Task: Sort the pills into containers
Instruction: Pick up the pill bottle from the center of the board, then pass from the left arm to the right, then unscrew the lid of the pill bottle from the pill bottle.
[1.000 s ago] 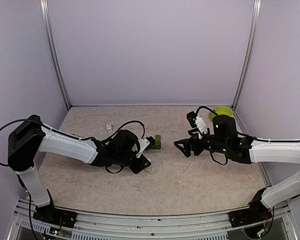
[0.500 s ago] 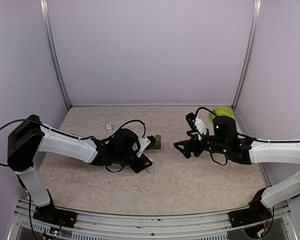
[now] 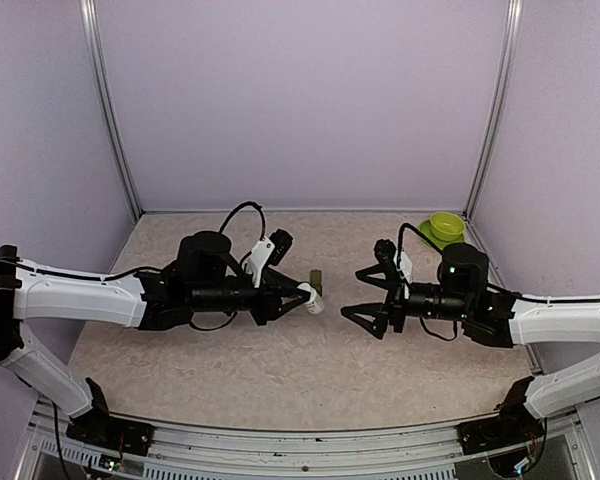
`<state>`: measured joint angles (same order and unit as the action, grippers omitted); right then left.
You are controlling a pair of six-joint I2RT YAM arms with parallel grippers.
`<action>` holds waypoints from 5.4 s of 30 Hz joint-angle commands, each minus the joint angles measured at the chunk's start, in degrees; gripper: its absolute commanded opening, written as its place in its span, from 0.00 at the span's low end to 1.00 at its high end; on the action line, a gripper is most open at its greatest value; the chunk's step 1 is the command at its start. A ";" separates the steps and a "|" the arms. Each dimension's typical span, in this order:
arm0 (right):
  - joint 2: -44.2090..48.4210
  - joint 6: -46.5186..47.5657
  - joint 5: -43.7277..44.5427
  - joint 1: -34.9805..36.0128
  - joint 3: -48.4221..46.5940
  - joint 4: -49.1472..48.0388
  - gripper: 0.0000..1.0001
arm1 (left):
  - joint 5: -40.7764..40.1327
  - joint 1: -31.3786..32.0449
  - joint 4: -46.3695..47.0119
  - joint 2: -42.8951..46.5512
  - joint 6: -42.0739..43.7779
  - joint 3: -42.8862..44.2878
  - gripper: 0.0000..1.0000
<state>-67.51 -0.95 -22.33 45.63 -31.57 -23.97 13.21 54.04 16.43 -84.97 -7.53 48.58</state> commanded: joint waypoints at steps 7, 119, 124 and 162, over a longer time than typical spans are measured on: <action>1.06 5.98 2.47 8.94 1.48 -14.55 0.93 | 7.43 -0.01 17.55 5.46 -9.96 -5.06 0.04; -2.37 -15.99 -18.78 10.75 -8.60 -9.67 0.23 | 21.66 3.76 17.27 16.55 15.17 -9.20 0.75; -4.89 -18.89 -24.20 10.17 -10.01 -11.41 0.24 | 19.19 5.58 12.34 16.20 17.99 -6.77 0.67; -3.10 12.49 12.39 17.49 -9.89 -0.74 0.22 | 9.84 8.62 21.29 7.77 -13.30 -3.42 0.39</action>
<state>-68.49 6.66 -17.52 60.01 -42.19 -24.08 19.49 59.94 34.28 -75.18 -16.14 43.99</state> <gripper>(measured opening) 0.328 0.338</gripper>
